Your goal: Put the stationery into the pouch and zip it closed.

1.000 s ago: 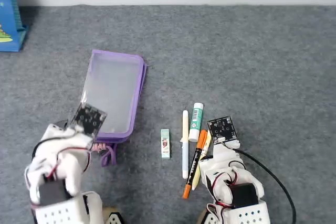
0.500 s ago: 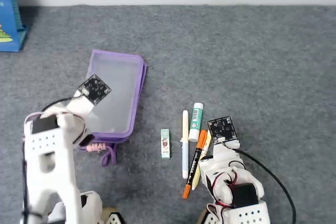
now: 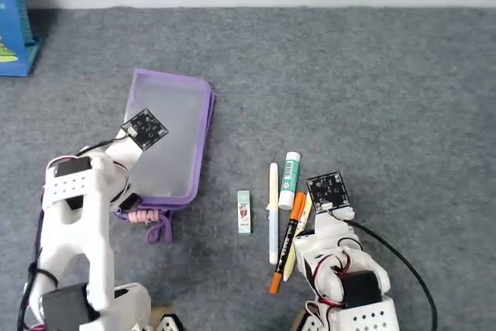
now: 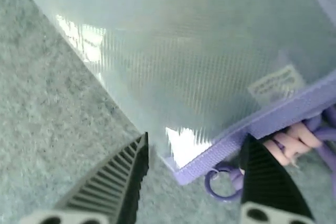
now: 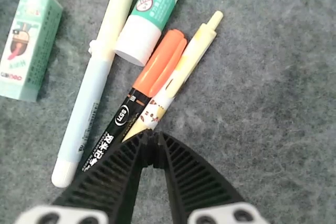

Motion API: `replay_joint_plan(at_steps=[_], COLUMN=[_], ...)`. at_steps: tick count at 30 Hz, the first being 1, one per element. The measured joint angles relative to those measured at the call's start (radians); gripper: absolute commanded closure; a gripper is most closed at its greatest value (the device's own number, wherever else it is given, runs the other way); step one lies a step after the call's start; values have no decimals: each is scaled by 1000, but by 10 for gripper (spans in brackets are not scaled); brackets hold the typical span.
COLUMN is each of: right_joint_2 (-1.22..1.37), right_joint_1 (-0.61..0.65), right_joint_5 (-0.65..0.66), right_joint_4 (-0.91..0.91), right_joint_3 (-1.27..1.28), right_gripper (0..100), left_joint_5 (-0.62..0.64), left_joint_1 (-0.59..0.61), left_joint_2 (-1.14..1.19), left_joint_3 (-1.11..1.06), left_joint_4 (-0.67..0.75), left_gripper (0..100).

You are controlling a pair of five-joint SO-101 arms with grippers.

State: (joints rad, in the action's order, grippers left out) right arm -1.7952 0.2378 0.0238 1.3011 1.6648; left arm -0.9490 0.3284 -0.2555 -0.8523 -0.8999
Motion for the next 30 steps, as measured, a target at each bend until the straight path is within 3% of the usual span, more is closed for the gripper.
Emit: replay_joint_plan(at_steps=[5,10,15,21,30], right_joint_2=[0,0,0,0,0], right_joint_1=[0,0,0,0,0], right_joint_5=[0,0,0,0,0], right_joint_4=[0,0,0,0,0], right_joint_3=[0,0,0,0,0], right_gripper=[987,987,987,987,987], left_joint_5=[0,103,155,201,358], left_joint_1=[-80,-117,-78,2,38], left_joint_2=[37,48,31,-55,-112], left_joint_3=[0,2,0,0,0], left_joint_4=[3,68,92,94,183], left_gripper=[842,844,859,986,985])
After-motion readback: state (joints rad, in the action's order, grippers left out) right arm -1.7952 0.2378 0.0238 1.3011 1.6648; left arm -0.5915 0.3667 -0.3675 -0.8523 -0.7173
